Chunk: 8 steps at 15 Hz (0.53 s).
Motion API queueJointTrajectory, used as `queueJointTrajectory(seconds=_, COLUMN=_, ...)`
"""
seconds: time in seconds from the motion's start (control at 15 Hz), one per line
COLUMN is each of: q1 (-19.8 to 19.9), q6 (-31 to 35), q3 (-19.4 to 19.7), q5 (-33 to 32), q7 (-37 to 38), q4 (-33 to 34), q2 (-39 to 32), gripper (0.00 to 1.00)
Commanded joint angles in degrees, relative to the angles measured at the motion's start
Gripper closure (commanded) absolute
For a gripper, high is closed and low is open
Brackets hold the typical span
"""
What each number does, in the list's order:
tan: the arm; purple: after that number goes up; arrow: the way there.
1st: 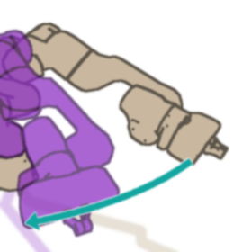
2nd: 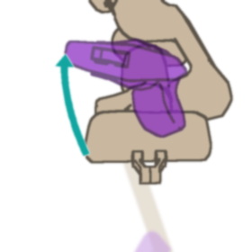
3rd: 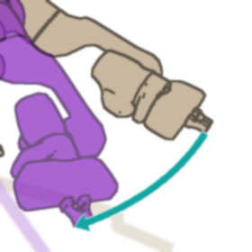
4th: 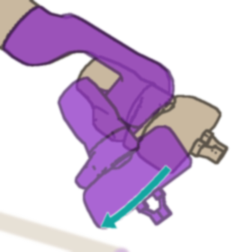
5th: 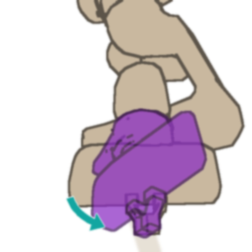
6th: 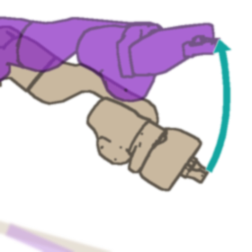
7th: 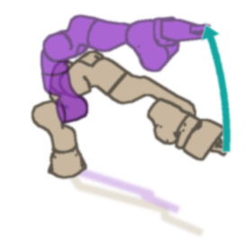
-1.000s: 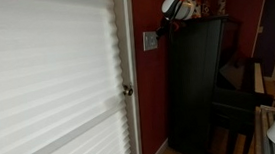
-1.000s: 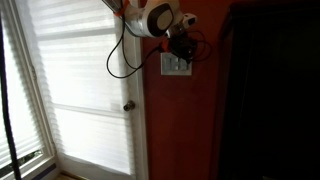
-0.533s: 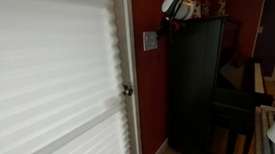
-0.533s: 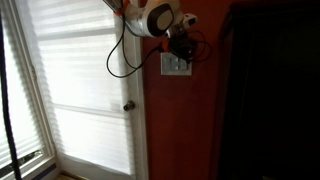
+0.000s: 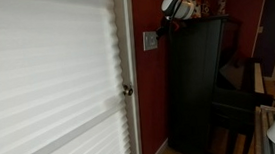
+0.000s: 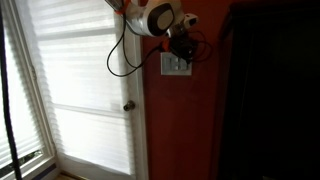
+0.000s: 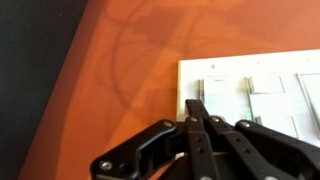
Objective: Press the right switch on and off
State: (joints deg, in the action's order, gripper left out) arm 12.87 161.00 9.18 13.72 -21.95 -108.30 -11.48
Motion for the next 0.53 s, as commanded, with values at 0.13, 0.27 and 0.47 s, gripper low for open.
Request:
queueJointTrajectory(seconds=0.13, q1=0.4, q6=-2.1, q3=-0.7, q5=1.3, q7=-1.2, q4=1.9, q2=-1.0, gripper=1.0)
queueJointTrajectory(seconds=0.27, q1=0.3, q6=-2.6, q3=-0.4, q5=0.6, q7=-0.9, q4=1.6, q2=-0.3, gripper=1.0)
queueJointTrajectory(seconds=0.47, q1=0.4, q6=-4.7, q3=-0.3, q5=0.4, q7=-1.3, q4=1.7, q2=0.7, gripper=1.0)
